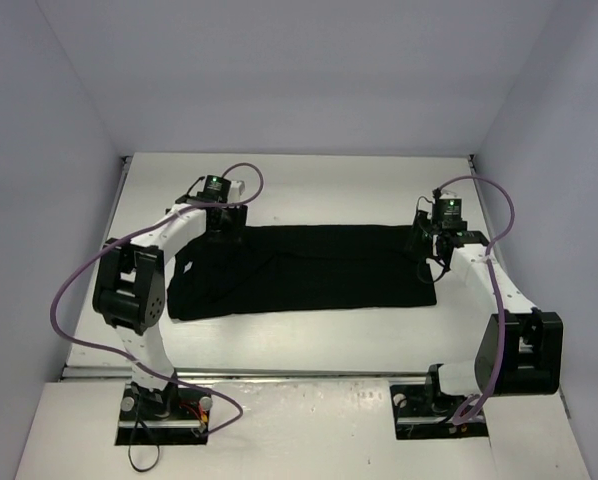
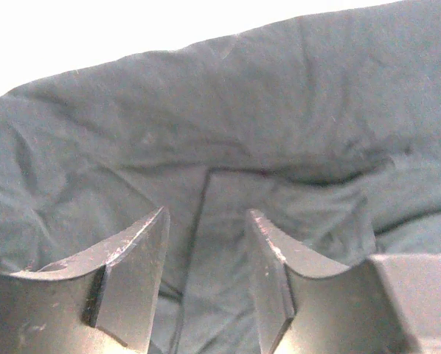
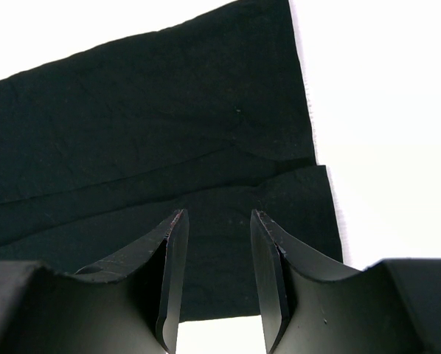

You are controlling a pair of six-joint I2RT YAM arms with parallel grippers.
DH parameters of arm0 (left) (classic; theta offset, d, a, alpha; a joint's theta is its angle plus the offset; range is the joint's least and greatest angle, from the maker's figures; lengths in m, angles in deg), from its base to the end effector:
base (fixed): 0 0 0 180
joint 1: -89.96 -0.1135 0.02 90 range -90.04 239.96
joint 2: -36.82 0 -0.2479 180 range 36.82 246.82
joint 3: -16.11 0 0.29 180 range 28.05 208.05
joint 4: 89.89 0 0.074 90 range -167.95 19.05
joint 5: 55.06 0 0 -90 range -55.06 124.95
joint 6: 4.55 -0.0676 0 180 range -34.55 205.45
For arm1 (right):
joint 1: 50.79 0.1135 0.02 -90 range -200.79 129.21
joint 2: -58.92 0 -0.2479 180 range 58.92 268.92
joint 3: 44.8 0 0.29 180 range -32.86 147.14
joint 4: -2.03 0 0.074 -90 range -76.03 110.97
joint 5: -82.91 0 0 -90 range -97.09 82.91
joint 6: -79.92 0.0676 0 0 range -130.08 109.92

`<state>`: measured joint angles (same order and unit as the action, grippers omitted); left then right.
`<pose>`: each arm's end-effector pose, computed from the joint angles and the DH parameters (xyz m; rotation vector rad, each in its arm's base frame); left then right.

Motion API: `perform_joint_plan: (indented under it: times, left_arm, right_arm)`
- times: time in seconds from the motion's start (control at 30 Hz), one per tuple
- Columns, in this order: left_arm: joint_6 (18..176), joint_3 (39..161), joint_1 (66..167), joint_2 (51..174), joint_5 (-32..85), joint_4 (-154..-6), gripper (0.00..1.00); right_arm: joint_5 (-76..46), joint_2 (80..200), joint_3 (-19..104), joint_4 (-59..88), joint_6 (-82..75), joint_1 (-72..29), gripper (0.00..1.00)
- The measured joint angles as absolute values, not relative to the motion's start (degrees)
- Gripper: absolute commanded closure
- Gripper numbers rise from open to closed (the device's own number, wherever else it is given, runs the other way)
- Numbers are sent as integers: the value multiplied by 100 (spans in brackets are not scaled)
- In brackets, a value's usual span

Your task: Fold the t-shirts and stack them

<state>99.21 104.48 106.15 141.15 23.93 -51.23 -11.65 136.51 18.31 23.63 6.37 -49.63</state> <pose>0.4203 -0.1355 0.1595 0.1328 2.5552 -0.4489 0.3616 0.0127 0.1998 0.2496 2.1961 0.2590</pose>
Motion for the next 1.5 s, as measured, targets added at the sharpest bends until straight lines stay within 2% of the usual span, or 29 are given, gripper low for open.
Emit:
perform_joint_plan:
  times: [0.3, 0.5, 1.1, 1.5]
  left_arm:
    - [9851, 10675, 10601, 14777, 2296, -4969, 58]
    - [9848, 10675, 10606, 14845, 2277, -4950, 63]
    - [9914, 10605, 10715, 14806, 2193, -4971, 97]
    - [10007, 10204, 10960, 13984, 2173, -4939, 99]
  right_arm:
    - [-1165, 13607, 1756, 2364, 635, -4963, 63]
    - [-1165, 13569, 1630, 2371, 635, -4963, 63]
    - [-1163, 13517, 1605, 2369, 636, -4963, 63]
    - [-1163, 13497, 1579, 2369, 635, -4963, 63]
